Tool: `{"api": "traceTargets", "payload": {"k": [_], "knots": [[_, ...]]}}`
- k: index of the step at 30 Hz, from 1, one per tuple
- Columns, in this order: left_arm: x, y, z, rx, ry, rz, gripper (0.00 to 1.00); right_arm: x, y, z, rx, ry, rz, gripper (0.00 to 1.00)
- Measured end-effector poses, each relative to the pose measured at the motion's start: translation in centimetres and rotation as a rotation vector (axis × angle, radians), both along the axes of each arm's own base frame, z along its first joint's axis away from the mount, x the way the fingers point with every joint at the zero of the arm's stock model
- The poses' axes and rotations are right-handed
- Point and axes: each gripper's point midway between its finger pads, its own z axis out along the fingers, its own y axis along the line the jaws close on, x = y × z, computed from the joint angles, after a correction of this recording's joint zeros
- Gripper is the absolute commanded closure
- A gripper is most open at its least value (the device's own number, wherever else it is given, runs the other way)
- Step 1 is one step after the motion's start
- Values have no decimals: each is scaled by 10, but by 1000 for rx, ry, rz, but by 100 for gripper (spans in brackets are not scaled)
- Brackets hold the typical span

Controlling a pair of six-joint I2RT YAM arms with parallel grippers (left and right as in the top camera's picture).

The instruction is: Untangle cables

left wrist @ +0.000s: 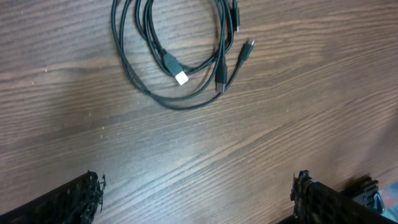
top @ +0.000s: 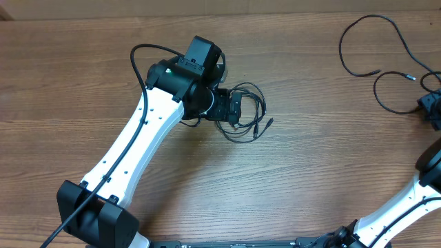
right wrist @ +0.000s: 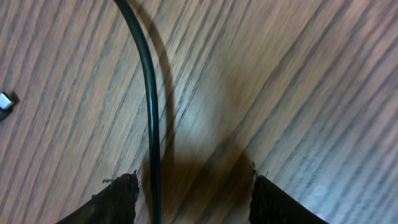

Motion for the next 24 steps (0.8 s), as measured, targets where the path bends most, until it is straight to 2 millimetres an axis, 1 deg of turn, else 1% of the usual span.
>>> {"api": "traceTargets", "payload": {"k": [2,4,7,15,24], "knots": [[2,-1,1,-5,-9,0,0,1,2,-2,5,-5,4,49],[3,-1,1,-6,-12,0,0,5,1,0,-1,-20,8,56],[3,-1,1,-6,-12,0,0,9,3,0,-1,-32,13,61],[3,-1,1,-6,-12,0,0,14,3,2,-6,-47,20,66],[3,-1,1,-6,-12,0,0,16,4,2,-8,-50,24,68]]}}
